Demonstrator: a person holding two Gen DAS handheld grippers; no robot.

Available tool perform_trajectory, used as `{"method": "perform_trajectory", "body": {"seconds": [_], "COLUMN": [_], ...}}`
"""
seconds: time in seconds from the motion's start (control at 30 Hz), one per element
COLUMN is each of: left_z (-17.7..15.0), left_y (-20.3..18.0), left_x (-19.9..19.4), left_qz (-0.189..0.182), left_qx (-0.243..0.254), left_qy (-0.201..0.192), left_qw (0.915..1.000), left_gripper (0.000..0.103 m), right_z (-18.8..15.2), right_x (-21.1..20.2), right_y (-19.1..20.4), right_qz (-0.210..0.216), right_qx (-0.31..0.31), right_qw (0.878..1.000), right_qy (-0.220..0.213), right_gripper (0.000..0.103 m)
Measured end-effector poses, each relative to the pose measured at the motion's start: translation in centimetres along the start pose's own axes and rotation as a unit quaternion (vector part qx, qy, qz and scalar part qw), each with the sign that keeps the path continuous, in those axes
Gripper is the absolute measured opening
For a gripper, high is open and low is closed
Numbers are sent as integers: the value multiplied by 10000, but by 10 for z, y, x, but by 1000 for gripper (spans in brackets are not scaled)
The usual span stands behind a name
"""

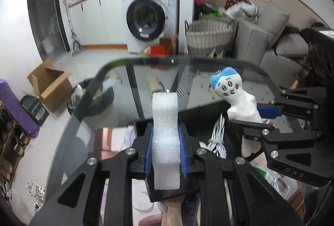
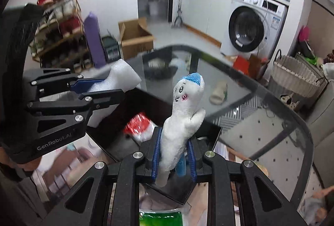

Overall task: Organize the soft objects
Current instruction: 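Lift the foam block with the left tool while the right tool carries the doll over the box, then open the left tool into the black box while the right tool drops the doll inside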

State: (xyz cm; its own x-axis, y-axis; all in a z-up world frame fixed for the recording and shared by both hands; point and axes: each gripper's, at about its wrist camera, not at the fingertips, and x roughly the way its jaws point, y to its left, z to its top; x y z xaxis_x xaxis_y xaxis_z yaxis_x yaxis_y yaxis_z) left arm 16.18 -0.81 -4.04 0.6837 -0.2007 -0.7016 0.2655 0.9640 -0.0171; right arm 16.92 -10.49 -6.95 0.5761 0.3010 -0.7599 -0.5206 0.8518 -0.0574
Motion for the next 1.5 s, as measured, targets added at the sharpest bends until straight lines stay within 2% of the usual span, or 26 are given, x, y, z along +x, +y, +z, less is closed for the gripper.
{"method": "perform_trajectory", "body": {"seconds": [0.17, 0.37, 0.7, 0.83, 1.0, 1.07, 1.2, 1.3, 1.37, 1.4, 1.43, 1.5], "left_z": [-5, -9, -9, -11, -8, -9, -16, -25, -36, -39, -43, -50], "left_y": [-9, -15, -9, -9, -6, -6, -17, -30, -40, -44, -48, -56], "left_x": [15, 26, 26, 24, 14, 6, -11, -22, -26, -26, -26, -23], "left_qz": [-43, -154, -204, -205, -284, -372, -419, -387, -487, -529, -560, -495], "left_qx": [69, 68, 44, 70, 8, 4, 230, 482, 610, 639, 655, 654], "left_qy": [357, 598, 676, 661, 568, 550, 643, 762, 892, 964, 1031, 1139], "left_qw": [9993, 9981, 9975, 9976, 9980, 9978, 9968, 9952, 9930, 9919, 9909, 9901], "left_gripper": [21, 21, 22, 38, 42, 47, 48, 51, 55, 56, 59, 73], "right_z": [-11, -13, -11, -10, -9, -10, -20, -37, -52, -62, -71, -94], "right_x": [21, 31, 33, 30, 20, 12, -9, -27, -37, -41, -43, -46], "right_y": [0, 0, -4, -4, -4, -6, -9, -12, -14, -16, -17, -18], "right_qz": [85, 239, 502, 595, 641, 612, 646, 644, 746, 734, 690, 542], "right_qx": [-46, -20, 155, 209, 218, 284, 370, 428, 563, 642, 701, 803], "right_qw": [9989, 9979, 9965, 9962, 9962, 9963, 9949, 9934, 9909, 9895, 9883, 9852], "right_qy": [467, 606, 648, 608, 540, 540, 686, 845, 967, 1069, 1162, 1412], "right_gripper": [22, 22, 24, 29, 29, 29, 31, 41, 55, 58, 63, 69]}}
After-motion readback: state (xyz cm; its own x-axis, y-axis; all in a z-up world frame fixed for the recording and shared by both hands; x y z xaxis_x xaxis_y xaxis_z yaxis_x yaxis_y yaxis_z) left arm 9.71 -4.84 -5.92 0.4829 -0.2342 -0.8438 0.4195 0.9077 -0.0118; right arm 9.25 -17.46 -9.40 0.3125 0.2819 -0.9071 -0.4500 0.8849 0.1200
